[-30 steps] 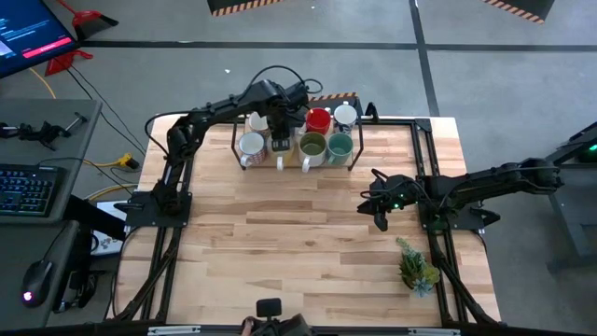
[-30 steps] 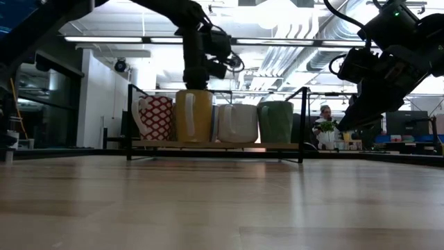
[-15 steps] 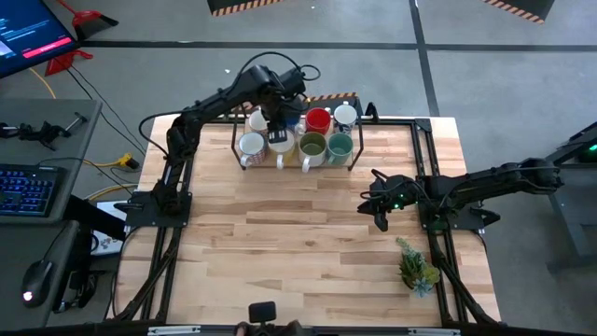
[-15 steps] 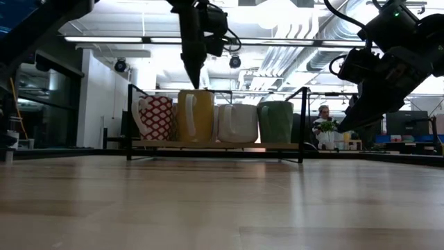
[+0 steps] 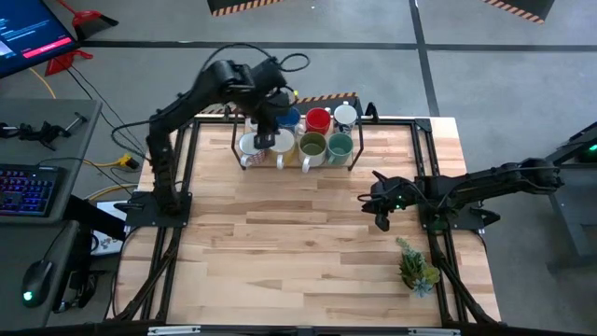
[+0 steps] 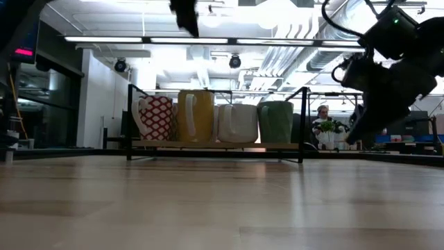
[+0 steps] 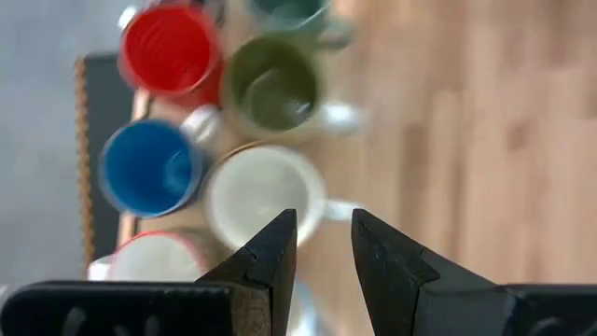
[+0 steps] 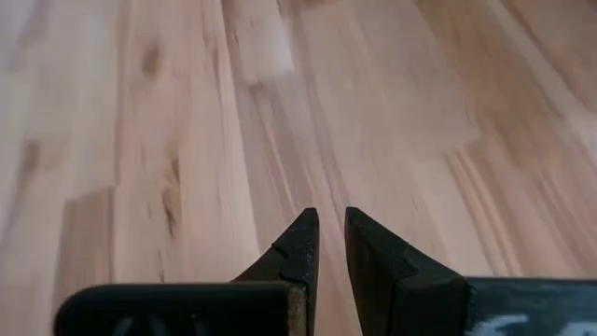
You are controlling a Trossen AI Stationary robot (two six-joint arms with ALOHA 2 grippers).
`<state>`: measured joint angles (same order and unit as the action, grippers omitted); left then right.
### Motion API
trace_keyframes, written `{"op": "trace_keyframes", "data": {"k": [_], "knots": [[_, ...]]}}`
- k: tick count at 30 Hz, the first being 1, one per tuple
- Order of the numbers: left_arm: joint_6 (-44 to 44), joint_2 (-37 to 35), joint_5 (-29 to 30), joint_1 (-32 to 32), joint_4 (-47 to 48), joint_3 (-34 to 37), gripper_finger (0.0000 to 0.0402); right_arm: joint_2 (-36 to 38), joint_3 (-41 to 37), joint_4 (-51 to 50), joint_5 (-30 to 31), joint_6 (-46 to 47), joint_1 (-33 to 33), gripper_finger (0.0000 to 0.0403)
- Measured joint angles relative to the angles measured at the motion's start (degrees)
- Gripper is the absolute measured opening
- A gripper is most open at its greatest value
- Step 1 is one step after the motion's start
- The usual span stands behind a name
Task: Place coffee mugs
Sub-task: Return to Home Position
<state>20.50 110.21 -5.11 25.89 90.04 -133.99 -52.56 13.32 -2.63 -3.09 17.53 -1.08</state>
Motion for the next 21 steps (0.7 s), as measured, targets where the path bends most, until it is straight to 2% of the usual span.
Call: {"op": "trace_keyframes", "data": {"k": [3, 5, 8, 11, 13, 16, 19, 21], "knots": [[-1.7, -4.8, -1.5, -4.2, -0.2, 1.1, 0.0097, 0.0, 0.0, -2.8, -0.1, 0.0, 0.0, 0.0035], [-2.6, -8.8, -1.9, -7.6, -0.1, 4.8, 0.0097, 0.0, 0.0, -3.1, -0.1, -0.1, 0.0, 0.0035], [-7.1, -15.2, -1.3, -13.1, -0.1, 15.0, 0.0097, 0.1, 0.0, -2.8, -0.1, -1.7, 0.0, 0.0035], [-12.2, -22.6, 1.8, -17.9, -3.8, 29.4, 0.0097, 0.1, 0.0, -2.6, -0.1, -3.1, 0.0, 0.0035], [-14.1, -28.2, 1.8, -20.6, -11.4, 40.8, 0.0097, 0.1, 0.0, -1.1, 0.6, -3.6, 0.0, 0.0035], [-14.0, -36.2, 2.3, -23.0, -29.2, 58.3, 0.0097, 0.1, 0.0, 3.4, 2.6, -3.2, 0.0, 0.0035], [-14.0, -41.6, 6.9, -23.3, -43.6, 72.8, 0.0097, 0.1, 0.0, 8.3, 2.3, -3.6, 0.0, 0.0035], [-14.0, -42.9, 12.9, -22.6, -50.9, 80.4, 0.0097, 0.1, 0.0, 10.9, 1.9, -3.8, 0.0, 0.0035]]}}
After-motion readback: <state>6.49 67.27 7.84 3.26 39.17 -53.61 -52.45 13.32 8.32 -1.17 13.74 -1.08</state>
